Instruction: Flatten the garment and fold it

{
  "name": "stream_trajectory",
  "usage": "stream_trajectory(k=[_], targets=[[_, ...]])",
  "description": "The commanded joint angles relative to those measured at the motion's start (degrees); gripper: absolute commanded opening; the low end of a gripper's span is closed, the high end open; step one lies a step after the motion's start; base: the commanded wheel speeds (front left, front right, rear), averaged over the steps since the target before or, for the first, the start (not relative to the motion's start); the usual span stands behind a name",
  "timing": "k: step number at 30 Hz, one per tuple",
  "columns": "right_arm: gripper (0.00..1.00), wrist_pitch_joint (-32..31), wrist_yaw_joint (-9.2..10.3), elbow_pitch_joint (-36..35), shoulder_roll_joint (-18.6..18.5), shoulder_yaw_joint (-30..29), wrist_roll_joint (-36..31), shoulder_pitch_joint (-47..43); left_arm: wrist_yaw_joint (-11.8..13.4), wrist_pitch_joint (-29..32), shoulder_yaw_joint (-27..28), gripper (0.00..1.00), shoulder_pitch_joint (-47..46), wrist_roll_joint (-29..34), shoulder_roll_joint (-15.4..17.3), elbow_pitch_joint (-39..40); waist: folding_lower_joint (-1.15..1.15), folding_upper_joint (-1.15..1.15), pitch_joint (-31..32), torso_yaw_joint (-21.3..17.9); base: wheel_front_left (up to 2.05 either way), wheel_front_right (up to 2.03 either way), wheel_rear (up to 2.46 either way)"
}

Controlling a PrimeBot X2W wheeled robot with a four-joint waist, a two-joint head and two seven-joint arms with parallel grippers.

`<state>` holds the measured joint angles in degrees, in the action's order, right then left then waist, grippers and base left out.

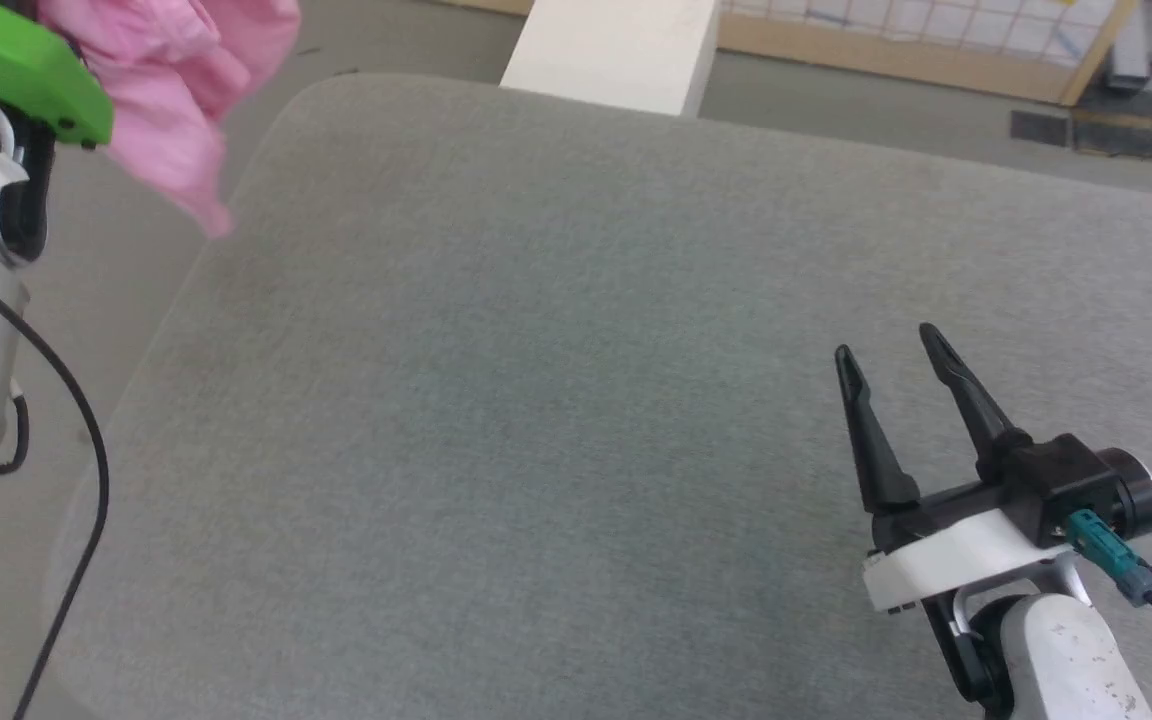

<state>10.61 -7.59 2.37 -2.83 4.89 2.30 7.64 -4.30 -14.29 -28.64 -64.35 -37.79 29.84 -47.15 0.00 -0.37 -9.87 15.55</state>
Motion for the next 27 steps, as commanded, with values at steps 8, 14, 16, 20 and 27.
stream_trajectory(k=[8,14,16,20,27], targets=[[1.0,0.6,0.1,-0.7,0.0,-2.6,1.2,-2.1,2.6,-0.7,2.0,0.0,2.2,3.3,-2.1,8.1,0.0,0.37,2.9,-9.4,0.0,0.0,0.0],[1.0,0.3,0.1,-1.2,0.0,-3.8,1.4,-3.0,2.9,-0.7,1.6,0.0,6.8,3.8,-5.7,12.0,0.0,0.37,3.2,-16.1,0.0,0.0,0.0],[1.0,0.2,0.1,-1.3,0.0,-4.3,1.7,-3.3,2.7,-0.7,0.9,0.0,8.0,3.7,-7.1,12.8,0.0,0.37,3.3,-18.2,0.0,0.0,0.0],[1.0,0.1,0.1,-1.8,0.0,-5.4,1.9,-3.9,2.3,-0.5,-0.9,0.0,10.3,3.3,-9.9,14.2,0.0,0.37,3.1,-22.2,0.0,0.0,0.0],[1.0,-0.1,0.1,-2.5,0.0,-7.7,3.0,-5.1,2.6,-0.1,-5.1,0.0,18.7,2.4,-15.1,17.9,0.0,0.37,1.6,-25.8,0.0,0.0,0.0]])
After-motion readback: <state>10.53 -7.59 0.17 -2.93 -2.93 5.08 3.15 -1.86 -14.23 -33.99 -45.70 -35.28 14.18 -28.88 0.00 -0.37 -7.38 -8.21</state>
